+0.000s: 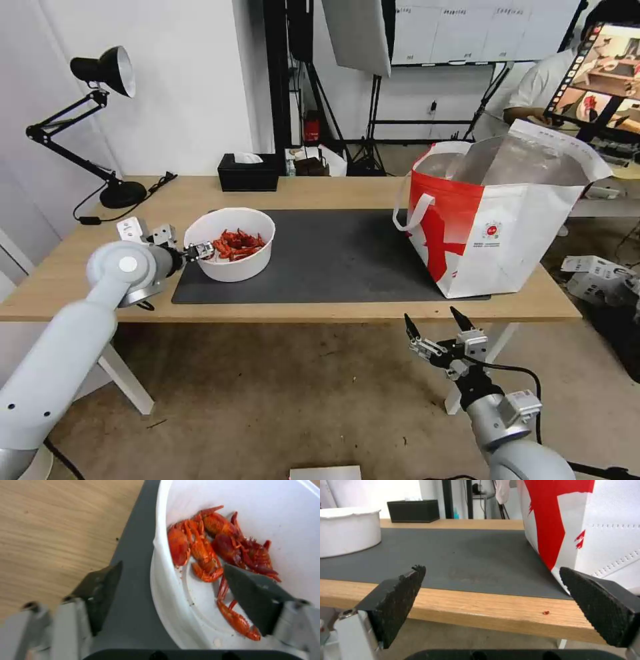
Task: Pick up the trash from the table and place it into the takeout bag.
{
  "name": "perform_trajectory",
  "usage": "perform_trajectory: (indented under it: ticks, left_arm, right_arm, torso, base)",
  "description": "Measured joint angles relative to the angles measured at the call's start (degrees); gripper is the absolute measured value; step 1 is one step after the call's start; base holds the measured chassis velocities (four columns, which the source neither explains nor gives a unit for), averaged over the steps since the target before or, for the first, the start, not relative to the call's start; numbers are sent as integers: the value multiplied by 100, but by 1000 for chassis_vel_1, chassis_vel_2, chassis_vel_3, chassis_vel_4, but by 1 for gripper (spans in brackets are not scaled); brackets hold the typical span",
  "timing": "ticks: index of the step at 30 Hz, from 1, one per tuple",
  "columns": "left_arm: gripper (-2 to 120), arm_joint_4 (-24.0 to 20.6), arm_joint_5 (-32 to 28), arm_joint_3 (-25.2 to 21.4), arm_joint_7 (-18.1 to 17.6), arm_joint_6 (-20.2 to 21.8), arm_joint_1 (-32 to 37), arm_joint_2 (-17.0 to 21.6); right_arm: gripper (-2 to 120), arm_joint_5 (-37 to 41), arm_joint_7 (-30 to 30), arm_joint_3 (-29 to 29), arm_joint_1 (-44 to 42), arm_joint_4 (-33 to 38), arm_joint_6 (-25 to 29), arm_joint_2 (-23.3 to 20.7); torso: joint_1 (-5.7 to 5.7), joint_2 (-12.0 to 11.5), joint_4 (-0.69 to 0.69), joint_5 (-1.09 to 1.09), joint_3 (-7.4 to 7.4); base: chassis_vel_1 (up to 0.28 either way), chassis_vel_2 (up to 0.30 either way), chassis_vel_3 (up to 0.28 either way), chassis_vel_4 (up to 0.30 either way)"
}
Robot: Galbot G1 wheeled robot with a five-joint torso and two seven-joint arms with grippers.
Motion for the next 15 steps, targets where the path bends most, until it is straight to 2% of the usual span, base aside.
perform_trajectory:
  ticks: [1,3,5,6,8,10,12,14,15]
  left_arm:
    - [68,8,4,23,-3,-18,-19,0]
    - [66,8,6,31,-3,-33,-27,0]
    - [55,6,11,36,-34,-61,-33,-26]
    - [55,6,11,36,-34,-61,-33,-26]
    - [45,-5,13,38,-48,-80,-32,-49]
    - [42,-10,17,38,-50,-91,-26,-49]
    - [30,-21,32,38,-48,-145,6,-30]
    - [27,-24,34,36,-45,-159,12,-26]
    - [21,-34,35,30,-39,-180,21,-20]
  right_arm:
    - [100,0,0,0,0,0,0,0]
    - [100,0,0,0,0,0,0,1]
    - [100,0,0,0,0,0,0,0]
    - [100,0,0,0,0,0,0,0]
    - [100,0,0,0,0,0,0,0]
    - [100,0,0,0,0,0,0,0]
    - [100,0,0,0,0,0,0,0]
    - [100,0,0,0,0,0,0,0]
    - [100,0,0,0,0,0,0,0]
  torso:
    - [0,0,0,0,0]
    - [0,0,0,0,0]
    - [0,0,1,0,0]
    - [0,0,1,0,0]
    - [0,0,0,0,0]
    - [0,0,0,0,0]
    - [0,0,0,0,0]
    - [0,0,1,0,0]
    - [0,0,1,0,0]
  base:
    - [0,0,0,0]
    - [0,0,0,0]
    - [0,0,0,0]
    - [0,0,0,0]
    - [0,0,0,0]
    - [0,0,0,0]
    - [0,0,0,0]
    - [0,0,0,0]
    - [0,0,0,0]
